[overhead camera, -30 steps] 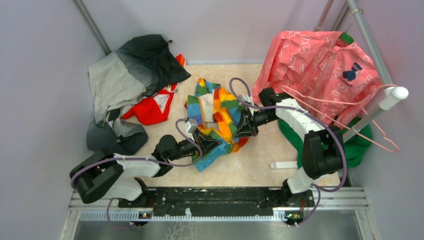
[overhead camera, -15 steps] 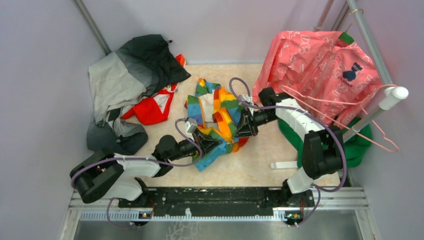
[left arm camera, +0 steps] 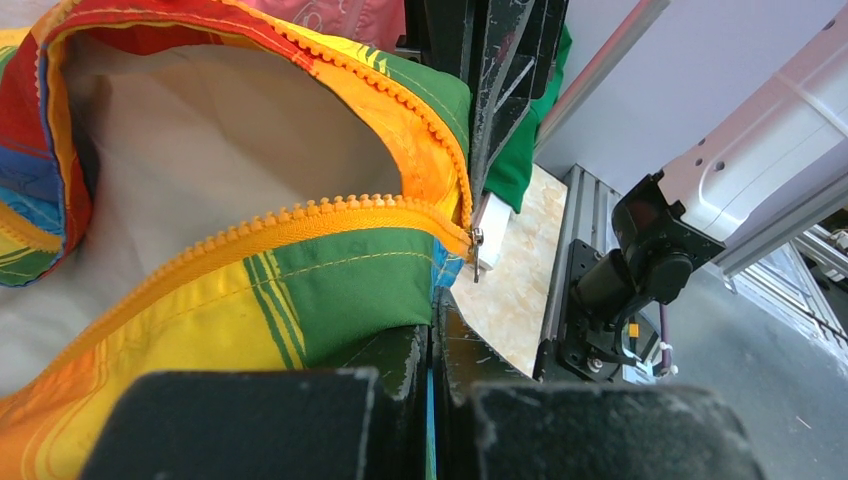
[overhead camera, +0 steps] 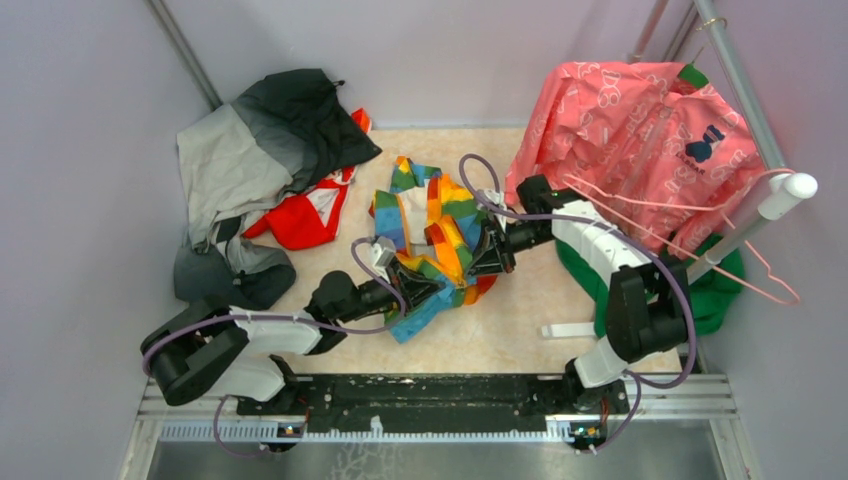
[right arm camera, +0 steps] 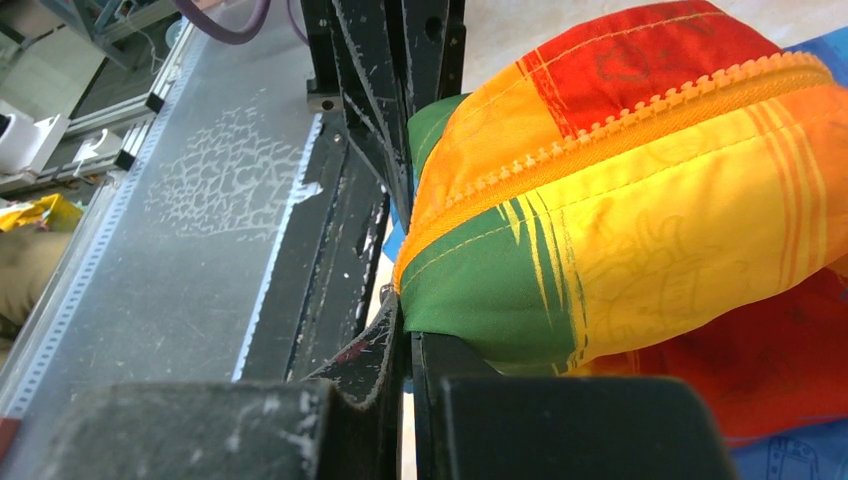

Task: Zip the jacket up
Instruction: Insert the zipper into the jacket.

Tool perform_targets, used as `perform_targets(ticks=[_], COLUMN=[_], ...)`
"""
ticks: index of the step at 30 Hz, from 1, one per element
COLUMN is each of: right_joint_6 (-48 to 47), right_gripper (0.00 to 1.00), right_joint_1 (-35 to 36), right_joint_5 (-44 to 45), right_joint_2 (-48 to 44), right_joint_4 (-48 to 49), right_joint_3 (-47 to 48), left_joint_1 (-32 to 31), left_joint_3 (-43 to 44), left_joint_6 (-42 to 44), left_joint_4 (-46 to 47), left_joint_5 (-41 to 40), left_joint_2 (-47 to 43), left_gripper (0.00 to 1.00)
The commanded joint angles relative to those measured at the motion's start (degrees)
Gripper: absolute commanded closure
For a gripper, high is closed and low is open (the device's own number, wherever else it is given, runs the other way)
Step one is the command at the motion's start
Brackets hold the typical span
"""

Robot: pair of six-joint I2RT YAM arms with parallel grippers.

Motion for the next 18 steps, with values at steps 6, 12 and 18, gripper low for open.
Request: perform_targets(ticks=[6, 12, 18], right_joint_6=[7.9, 13.68, 19.16], right_gripper=[1.0, 1.0, 1.0], right_joint_1=[0.57, 0.57, 0.59], right_joint_5=[-2.11, 0.37, 3.04], right_joint_2=[-3.51, -4.24, -4.54], right_joint_4=[9.15, 14.6, 19.88], right_joint_3=[-1.58, -3.07, -4.3], left_joint_1=[-1.42, -1.56, -1.64], left_joint_3=[2.66, 2.91, 3.69], left_joint_6=[-0.33, -2.16, -1.11], left_joint_4=[-3.56, -6.8, -12.54], left_joint_5=[-2.01, -3.94, -5.02], left_joint_2=[-0.23, -1.38, -4.11], left_gripper=[1.0, 1.0, 1.0])
